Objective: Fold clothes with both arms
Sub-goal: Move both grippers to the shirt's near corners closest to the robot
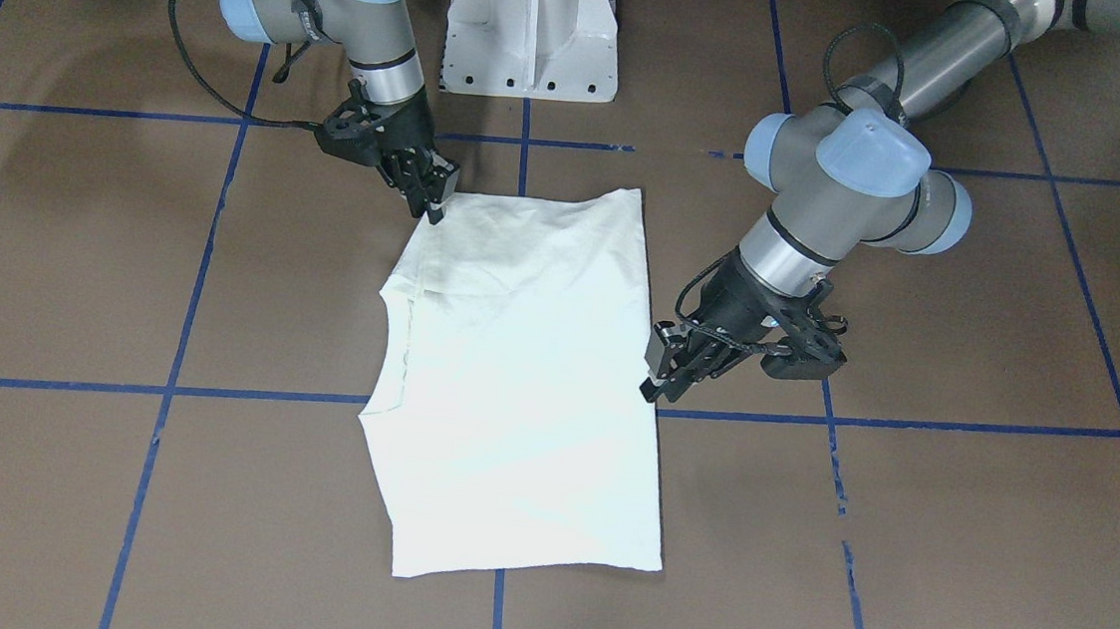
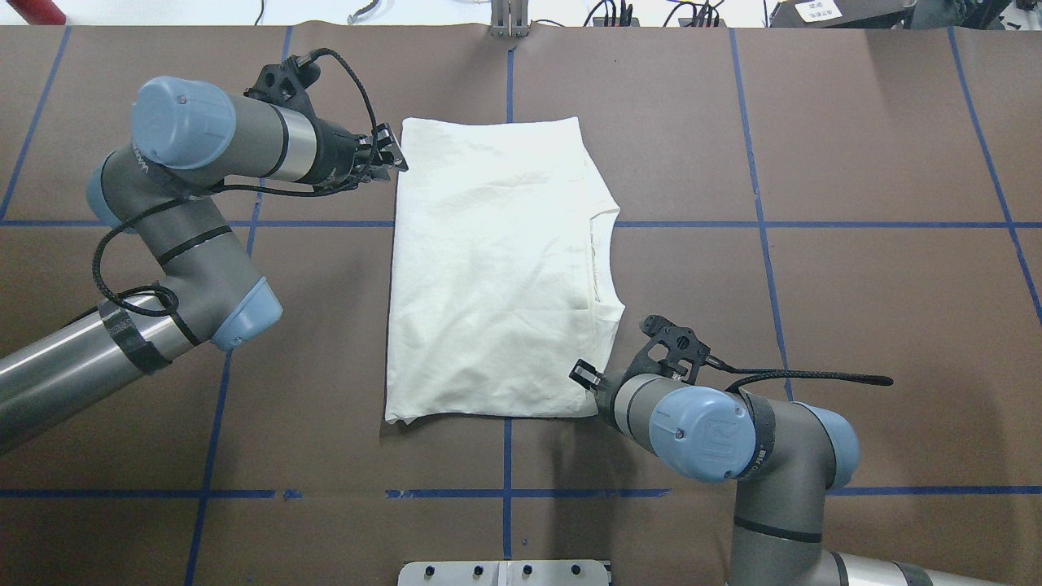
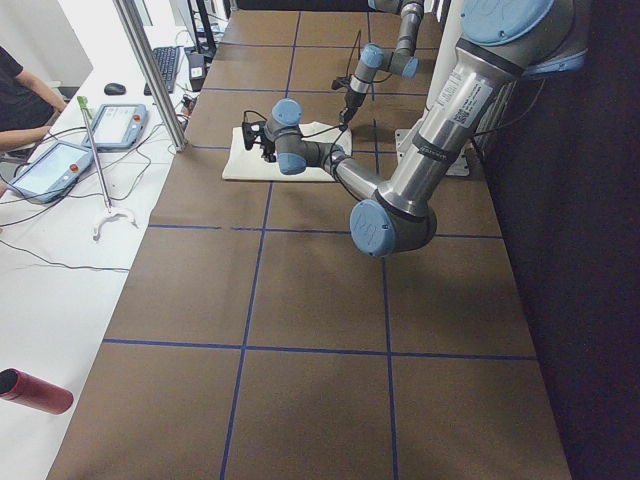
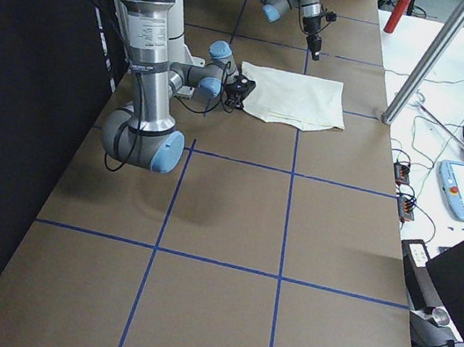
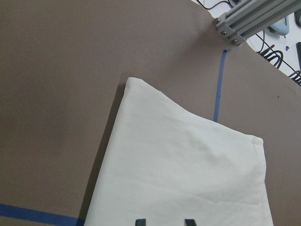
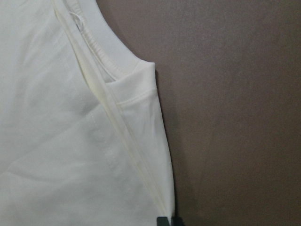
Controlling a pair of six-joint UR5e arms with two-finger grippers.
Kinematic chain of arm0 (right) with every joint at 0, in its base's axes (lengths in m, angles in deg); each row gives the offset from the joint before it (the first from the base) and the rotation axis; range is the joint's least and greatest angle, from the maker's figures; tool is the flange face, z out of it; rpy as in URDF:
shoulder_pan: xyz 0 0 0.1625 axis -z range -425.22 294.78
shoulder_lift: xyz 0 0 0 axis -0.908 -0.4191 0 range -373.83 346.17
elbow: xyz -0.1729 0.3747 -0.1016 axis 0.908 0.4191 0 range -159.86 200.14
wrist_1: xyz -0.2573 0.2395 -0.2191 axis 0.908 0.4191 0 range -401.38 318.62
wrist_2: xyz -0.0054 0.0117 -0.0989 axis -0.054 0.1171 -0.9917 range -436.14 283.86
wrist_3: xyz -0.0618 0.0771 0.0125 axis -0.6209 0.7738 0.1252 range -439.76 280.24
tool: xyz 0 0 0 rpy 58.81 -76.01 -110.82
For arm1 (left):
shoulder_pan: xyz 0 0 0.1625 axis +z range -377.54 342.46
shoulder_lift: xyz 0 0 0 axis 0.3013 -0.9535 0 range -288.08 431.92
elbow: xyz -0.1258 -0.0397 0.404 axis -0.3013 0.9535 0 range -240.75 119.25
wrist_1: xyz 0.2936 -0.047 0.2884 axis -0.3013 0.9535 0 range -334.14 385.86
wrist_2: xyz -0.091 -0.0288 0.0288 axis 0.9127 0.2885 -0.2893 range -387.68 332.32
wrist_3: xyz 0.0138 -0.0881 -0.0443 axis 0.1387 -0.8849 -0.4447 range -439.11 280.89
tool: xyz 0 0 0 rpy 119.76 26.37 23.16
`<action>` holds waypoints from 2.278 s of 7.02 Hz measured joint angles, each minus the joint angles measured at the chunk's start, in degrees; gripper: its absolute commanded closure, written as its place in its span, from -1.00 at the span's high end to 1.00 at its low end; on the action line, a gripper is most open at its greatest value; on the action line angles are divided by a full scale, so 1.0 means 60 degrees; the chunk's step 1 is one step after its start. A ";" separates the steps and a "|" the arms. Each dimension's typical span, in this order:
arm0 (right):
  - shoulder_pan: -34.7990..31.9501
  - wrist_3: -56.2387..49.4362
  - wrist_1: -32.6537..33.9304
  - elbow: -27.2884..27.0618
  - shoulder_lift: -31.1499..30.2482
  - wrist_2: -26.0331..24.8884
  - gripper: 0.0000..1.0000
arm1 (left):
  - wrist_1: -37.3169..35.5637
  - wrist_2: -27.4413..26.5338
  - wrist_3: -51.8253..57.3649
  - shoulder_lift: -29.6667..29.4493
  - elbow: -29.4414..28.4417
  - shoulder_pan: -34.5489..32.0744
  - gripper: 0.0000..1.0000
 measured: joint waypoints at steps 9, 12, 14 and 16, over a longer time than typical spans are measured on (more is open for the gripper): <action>-0.0267 -0.0005 -0.0015 -0.0911 -0.0138 0.0402 -1.00 | -0.1719 -0.2796 -0.2502 0.2862 0.4186 0.3552 0.00; -0.0270 -0.0016 -0.0016 -0.0915 -0.0152 0.0404 -1.00 | -0.2504 -0.3513 -0.2942 0.3062 0.4203 0.4670 0.00; -0.0266 -0.0016 -0.0015 -0.0913 -0.0149 0.0404 -1.00 | -0.2749 -0.3554 -0.2970 0.3127 0.4170 0.4821 -0.15; -0.0266 -0.0017 -0.0016 -0.0910 -0.0150 0.0404 -1.00 | -0.2817 -0.3559 -0.2983 0.3097 0.4166 0.4843 -1.00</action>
